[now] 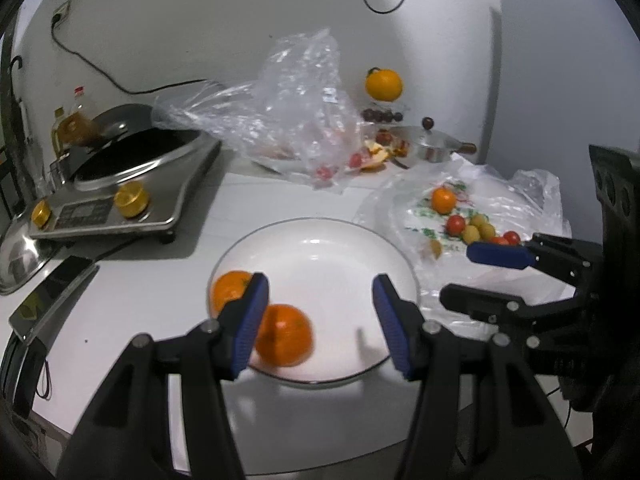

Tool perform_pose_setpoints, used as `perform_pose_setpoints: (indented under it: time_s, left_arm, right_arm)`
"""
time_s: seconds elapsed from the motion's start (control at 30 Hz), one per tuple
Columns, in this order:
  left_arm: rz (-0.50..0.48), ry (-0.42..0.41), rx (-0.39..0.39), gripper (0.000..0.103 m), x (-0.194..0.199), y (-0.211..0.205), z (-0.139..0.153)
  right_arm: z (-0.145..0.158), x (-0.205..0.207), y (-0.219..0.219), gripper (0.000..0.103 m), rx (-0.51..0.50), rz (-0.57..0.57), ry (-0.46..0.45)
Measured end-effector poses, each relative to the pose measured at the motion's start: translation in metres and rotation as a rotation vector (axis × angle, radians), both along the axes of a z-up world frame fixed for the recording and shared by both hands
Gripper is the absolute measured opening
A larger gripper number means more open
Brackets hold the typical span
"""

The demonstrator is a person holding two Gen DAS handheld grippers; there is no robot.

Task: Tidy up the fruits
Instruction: 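Move both open tools back over the fruit on the plastic bag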

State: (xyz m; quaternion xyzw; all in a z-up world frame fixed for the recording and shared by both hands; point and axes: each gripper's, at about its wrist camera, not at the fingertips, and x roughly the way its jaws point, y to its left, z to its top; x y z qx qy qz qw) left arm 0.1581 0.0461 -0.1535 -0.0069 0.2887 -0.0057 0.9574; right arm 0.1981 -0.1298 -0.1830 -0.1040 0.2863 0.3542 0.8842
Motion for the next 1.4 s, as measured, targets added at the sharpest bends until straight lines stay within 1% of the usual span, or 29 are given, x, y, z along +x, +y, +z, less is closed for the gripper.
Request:
perform_pose_setpoints:
  time_s: [0.47, 0.8, 0.97, 1.1, 1.17, 1.2, 1.4]
  left_arm:
    - [-0.079, 0.021, 0.037, 0.056, 0.02, -0.057, 0.002]
    - [-0.125, 0.032, 0.062, 0.056, 0.037, -0.088, 0.001]
    - [-0.148, 0.023, 0.08, 0.056, 0.047, -0.103, 0.001]
    - [-0.162, 0.031, 0.087, 0.056, 0.057, -0.115, -0.002]
    - [-0.168, 0.037, 0.09, 0.056, 0.064, -0.121, -0.003]
    - [-0.17, 0.04, 0.091, 0.056, 0.067, -0.123, -0.004]
    - [-0.184, 0.075, 0.093, 0.055, 0.089, -0.138, -0.01]
  right_arm:
    - [0.004, 0.008, -0.072, 0.061, 0.022, -0.104, -0.02]
    - [0.005, 0.021, -0.108, 0.061, 0.022, -0.149, -0.017]
    - [0.006, 0.029, -0.121, 0.061, 0.023, -0.161, -0.016]
    - [0.006, 0.035, -0.129, 0.061, 0.019, -0.166, -0.015]
    - [0.007, 0.039, -0.133, 0.058, 0.015, -0.169, -0.015]
    - [0.006, 0.041, -0.135, 0.055, 0.012, -0.171, -0.014]
    - [0.004, 0.057, -0.148, 0.052, 0.0, -0.184, -0.005]
